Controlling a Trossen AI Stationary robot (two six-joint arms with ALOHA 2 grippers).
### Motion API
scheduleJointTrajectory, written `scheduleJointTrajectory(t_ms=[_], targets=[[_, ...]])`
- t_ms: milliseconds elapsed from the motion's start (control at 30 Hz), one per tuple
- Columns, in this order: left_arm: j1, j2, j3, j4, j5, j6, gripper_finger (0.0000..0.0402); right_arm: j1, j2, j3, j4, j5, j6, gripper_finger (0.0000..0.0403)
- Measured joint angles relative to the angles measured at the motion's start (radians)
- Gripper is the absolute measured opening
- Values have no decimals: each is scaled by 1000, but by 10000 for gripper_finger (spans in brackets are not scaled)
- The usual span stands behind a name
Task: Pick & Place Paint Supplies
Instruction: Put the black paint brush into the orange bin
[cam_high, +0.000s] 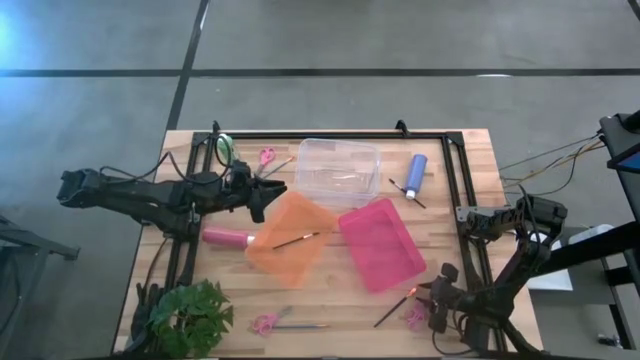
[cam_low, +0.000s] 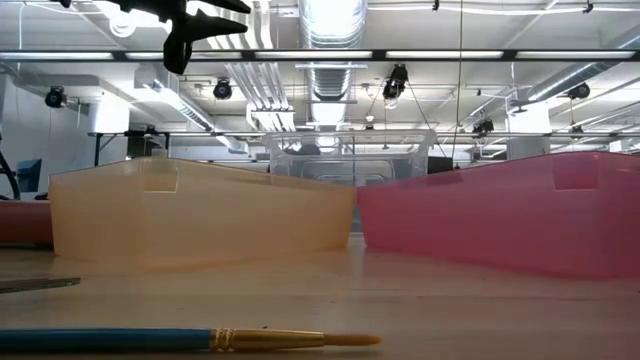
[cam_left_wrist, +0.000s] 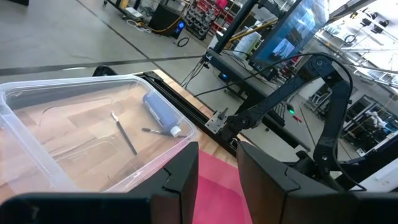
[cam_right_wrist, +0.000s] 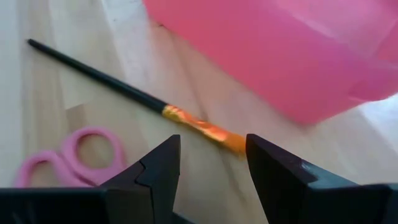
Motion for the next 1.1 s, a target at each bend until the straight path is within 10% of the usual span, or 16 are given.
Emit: scheduleJointTrajectory(t_ms=[1100], targets=[[0, 0, 0, -31, 5, 3, 120, -112, -18, 2, 93, 3, -125, 178]])
